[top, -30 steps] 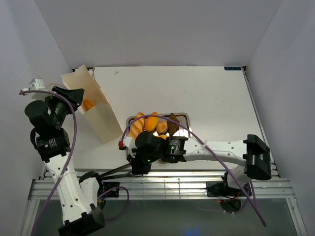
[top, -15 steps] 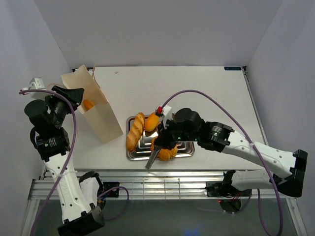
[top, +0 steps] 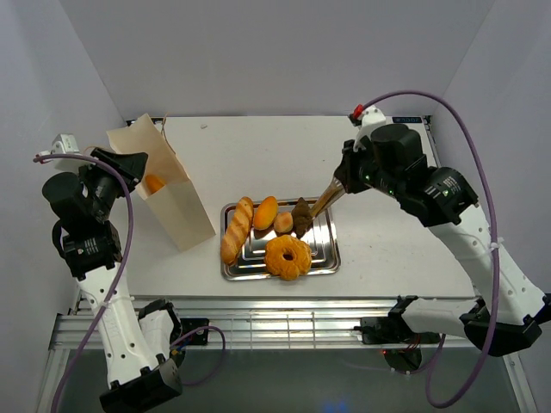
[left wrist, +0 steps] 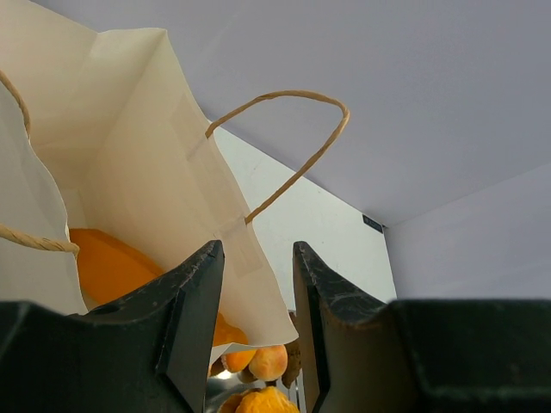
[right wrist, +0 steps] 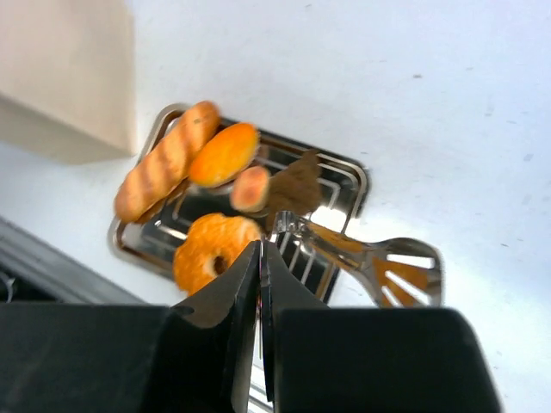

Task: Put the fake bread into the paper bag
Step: Pick up the clamp at the center of the board.

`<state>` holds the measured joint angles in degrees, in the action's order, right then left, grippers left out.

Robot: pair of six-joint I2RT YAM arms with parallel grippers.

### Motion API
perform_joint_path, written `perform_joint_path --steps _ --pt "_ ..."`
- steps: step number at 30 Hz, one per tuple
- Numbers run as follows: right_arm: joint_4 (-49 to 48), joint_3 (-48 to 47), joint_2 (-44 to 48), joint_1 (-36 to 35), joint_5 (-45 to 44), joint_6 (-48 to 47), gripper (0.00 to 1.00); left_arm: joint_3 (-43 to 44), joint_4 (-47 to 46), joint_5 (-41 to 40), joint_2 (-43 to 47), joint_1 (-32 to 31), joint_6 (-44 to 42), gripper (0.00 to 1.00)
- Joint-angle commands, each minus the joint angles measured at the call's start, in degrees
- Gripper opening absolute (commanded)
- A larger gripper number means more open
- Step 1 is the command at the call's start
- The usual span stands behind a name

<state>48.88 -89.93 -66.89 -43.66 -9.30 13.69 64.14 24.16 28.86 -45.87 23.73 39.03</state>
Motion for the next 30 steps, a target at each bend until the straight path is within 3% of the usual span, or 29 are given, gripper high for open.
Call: perform_joint_path --steps 1,5,9,18,26,30 --pt "8.94 -7.61 -4.11 4.8 -5.63 -2.79 0.08 0.99 -1.22 1.28 0.43 -0.17 0.61 0.49" --pt "15.1 -14.21 -10.0 9.72 -9.95 -3.76 0.08 0.02 -2.45 1.37 0.78 -0.17 0.7 0.49" --pt "16.42 -17.37 -15.61 17.45 -1.97 -4.81 0.08 0.29 -2.89 2.42 -0.01 -0.17 1.23 0.49" --pt "18.44 -20.46 -29.68 21.5 1.03 -5.08 0.08 -0.33 -3.86 3.13 -0.72 -0.17 0.96 0.49" --pt "17.83 -31.0 -44.43 26.43 8.68 -6.13 0.08 -3.58 -4.74 2.78 -0.54 -0.17 0.18 0.49" --pt "16.87 -31.01 -51.31 27.05 7.81 -7.54 0.08 -5.16 -5.53 2.95 0.16 -0.17 0.17 0.49"
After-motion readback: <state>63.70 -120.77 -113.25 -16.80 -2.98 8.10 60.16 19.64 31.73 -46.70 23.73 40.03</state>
